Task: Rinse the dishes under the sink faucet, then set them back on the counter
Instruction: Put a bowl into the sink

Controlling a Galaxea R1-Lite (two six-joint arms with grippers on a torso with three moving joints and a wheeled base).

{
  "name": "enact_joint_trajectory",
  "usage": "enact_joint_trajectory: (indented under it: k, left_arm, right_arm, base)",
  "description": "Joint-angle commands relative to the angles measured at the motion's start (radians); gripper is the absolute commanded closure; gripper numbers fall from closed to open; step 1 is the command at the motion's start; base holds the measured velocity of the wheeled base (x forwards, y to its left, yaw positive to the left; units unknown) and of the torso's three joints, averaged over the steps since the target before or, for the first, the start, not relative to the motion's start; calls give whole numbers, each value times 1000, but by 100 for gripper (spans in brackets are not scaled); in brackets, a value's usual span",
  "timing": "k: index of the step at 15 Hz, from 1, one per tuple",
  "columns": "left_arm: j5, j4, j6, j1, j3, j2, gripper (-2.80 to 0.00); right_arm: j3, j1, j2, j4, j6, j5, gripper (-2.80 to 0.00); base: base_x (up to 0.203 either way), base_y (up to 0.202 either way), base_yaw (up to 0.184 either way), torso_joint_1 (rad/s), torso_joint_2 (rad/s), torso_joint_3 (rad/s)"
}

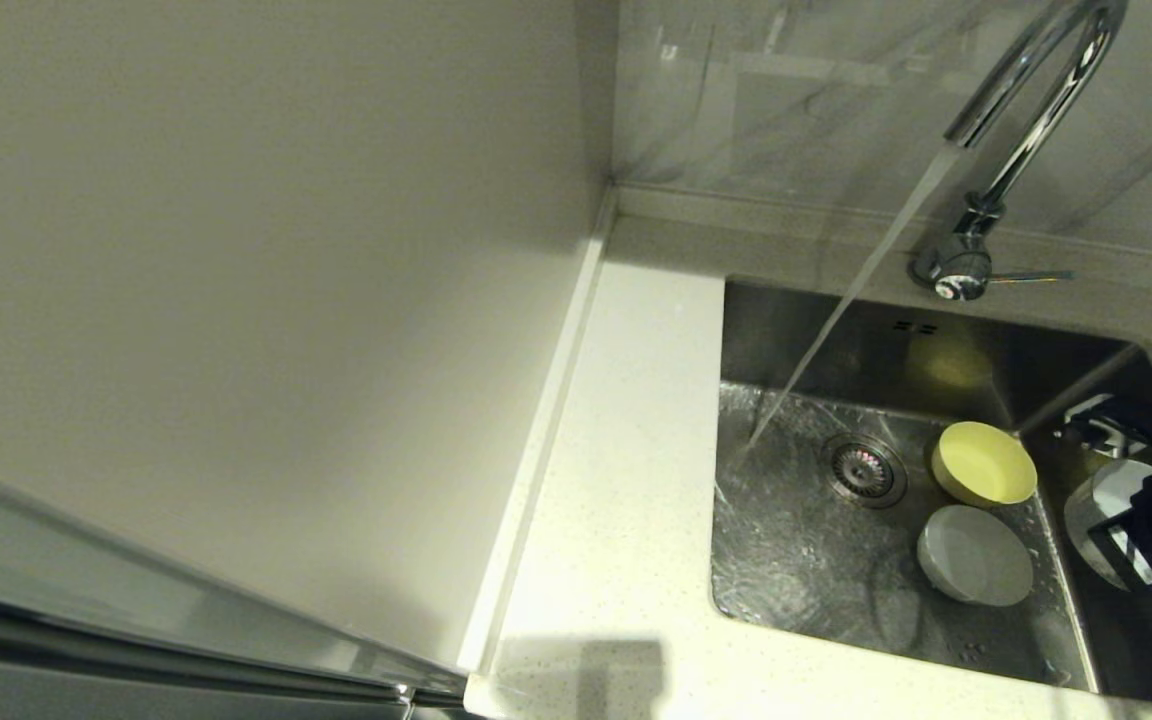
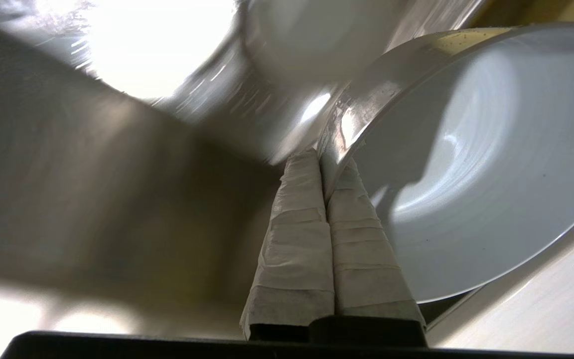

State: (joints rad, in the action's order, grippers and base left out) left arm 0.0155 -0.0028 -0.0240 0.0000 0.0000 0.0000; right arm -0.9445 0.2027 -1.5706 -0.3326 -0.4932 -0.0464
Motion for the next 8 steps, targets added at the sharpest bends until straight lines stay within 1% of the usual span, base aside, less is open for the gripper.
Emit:
enact_joint_trajectory:
  k: [1, 3, 4, 5, 8]
  left_arm:
    - [0, 0, -1, 0, 0, -3, 0]
    - [1, 0, -1, 0, 0, -3, 0]
    - [0, 0, -1, 0, 0, -3, 0]
    - [0, 0, -1, -1, 0, -3, 0]
    - [0, 0, -1, 0, 0, -3, 0]
  right_arm:
    - [93, -3, -12, 241, -109, -3, 0]
    - [169, -6, -42, 426, -211, 22, 0]
    - [185, -14, -65, 479, -237, 49, 0]
    - [197, -32, -86, 523, -243, 60, 0]
    - [210, -70, -154, 593, -246, 59, 0]
  base:
    - [0, 0, 0, 0, 0, 0]
    - [0, 0, 0, 0, 0, 0]
    - [0, 0, 0, 0, 0, 0]
    - [0, 0, 0, 0, 0, 0]
    - [0, 0, 0, 0, 0, 0]
